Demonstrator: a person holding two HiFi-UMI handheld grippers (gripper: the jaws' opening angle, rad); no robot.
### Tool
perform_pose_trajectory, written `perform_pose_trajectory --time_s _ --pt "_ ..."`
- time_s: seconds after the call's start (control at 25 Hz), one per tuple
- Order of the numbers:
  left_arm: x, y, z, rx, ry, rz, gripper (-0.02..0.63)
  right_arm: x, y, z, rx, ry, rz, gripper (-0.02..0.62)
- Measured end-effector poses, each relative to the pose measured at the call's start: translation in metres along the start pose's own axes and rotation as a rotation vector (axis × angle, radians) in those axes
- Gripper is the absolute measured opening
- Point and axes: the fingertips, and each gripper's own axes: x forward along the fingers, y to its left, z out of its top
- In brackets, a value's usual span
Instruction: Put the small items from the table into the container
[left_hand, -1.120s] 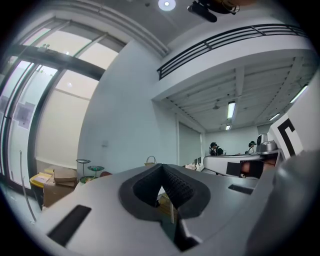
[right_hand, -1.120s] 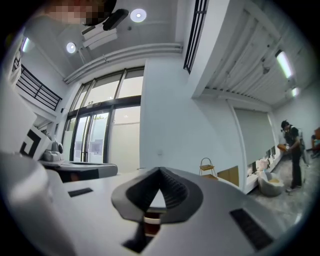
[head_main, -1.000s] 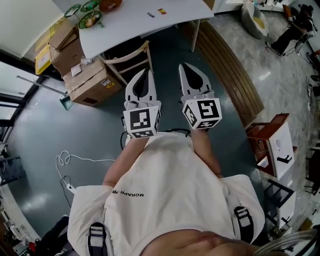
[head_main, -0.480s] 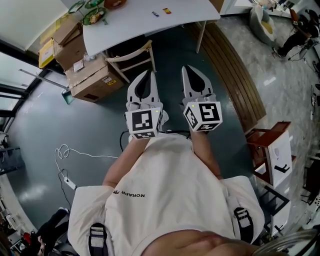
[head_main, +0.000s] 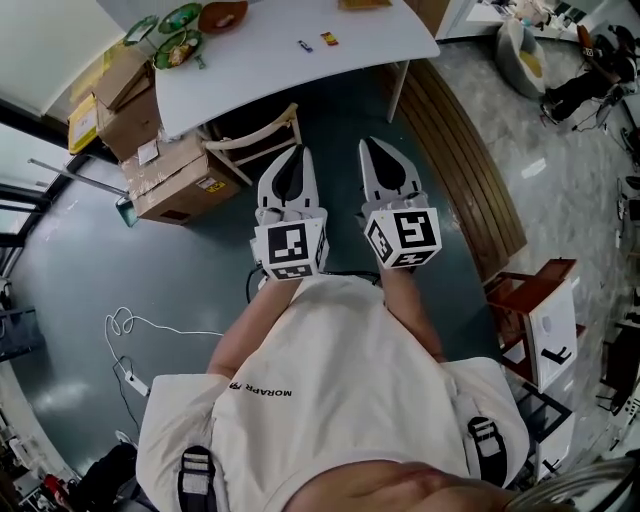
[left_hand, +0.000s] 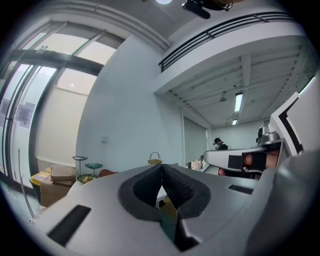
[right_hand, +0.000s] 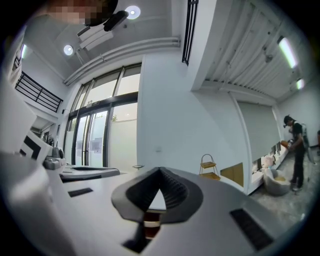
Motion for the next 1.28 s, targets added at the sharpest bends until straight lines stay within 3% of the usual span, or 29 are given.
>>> perform_pose_trajectory --time_s 0.72,1.28 --pt "0.214 0.09 -0.002 -0.011 0.049 0.026 0.005 0.214 -0.085 -0.007 0.043 0.057 0.02 0.014" --pt "0.337 0.147 -0.006 -0.02 0.074 -0.024 0.005 0.343 -0.128 -0.012 0.04 0.096 -0.023 0.014"
